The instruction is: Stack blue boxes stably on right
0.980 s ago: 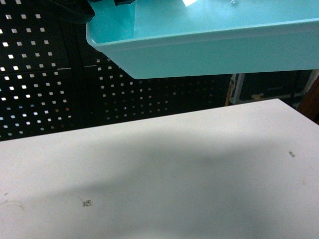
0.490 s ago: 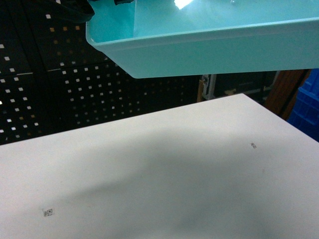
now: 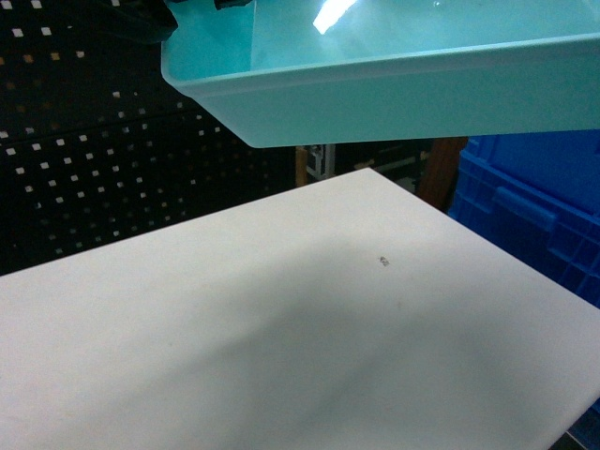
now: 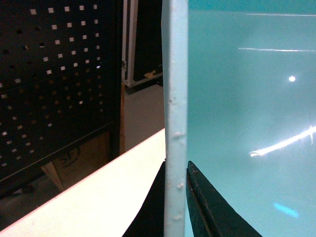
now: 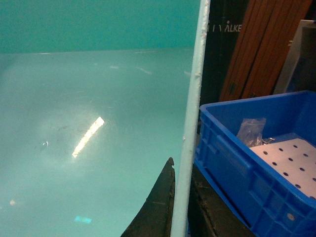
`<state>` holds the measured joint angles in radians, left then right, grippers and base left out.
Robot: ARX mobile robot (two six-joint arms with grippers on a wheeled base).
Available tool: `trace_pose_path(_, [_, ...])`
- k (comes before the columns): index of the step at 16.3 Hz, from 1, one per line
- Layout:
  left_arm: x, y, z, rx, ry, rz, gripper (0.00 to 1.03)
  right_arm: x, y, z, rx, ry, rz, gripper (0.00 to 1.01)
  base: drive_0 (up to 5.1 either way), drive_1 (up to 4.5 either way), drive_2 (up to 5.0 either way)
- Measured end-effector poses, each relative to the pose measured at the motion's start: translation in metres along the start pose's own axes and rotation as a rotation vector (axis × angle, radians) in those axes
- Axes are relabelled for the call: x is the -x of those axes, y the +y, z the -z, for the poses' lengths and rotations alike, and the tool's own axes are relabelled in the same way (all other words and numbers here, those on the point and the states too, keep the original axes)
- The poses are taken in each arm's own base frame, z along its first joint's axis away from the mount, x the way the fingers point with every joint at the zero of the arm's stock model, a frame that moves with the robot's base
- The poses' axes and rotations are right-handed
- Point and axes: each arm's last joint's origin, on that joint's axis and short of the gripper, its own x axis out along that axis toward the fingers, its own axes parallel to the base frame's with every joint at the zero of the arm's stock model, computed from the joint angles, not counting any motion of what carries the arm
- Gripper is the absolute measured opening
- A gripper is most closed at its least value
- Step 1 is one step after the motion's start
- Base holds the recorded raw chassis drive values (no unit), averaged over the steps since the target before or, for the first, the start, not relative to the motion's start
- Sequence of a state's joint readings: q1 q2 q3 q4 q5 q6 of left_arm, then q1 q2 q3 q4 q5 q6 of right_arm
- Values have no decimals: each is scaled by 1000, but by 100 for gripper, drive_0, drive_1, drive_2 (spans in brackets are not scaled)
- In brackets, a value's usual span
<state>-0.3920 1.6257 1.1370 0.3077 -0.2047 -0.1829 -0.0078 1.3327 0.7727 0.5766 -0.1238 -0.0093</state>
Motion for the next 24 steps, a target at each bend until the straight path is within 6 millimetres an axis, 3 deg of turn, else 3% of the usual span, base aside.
trace_pose_path(24, [0,0,0,-1,0,0,8,0,0,0,-1,0,0,7,0,0,0])
